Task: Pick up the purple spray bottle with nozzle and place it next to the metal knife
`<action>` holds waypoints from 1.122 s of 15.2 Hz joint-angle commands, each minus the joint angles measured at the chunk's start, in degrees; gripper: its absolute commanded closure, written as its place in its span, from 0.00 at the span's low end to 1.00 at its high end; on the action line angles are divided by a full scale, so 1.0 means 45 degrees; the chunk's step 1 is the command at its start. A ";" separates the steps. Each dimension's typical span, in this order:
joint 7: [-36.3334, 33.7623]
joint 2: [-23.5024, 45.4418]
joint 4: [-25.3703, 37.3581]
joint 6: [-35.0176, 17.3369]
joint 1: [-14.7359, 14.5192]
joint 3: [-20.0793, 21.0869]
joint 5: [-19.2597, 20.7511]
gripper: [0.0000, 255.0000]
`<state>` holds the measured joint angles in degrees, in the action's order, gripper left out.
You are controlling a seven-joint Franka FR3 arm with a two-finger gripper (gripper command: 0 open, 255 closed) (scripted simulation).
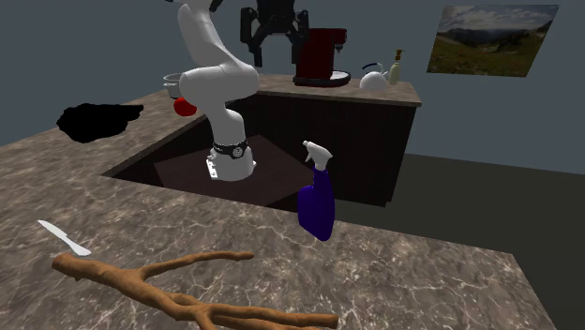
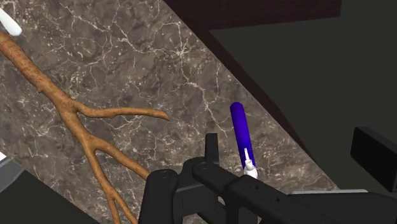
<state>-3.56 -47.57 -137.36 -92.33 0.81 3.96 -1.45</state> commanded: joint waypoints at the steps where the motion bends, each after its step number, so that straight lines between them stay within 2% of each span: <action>1: 0.0000 0.0000 0.0000 0.0000 0.0000 0.0000 0.0000 0.00; 9: 0.0285 0.3409 0.0170 -0.3104 0.0070 0.0047 0.0131 0.00; 17: 0.0455 0.7273 0.1474 -0.5523 0.0149 0.0137 0.0362 0.00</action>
<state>-1.07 -17.19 -131.79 -115.94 1.66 4.17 0.14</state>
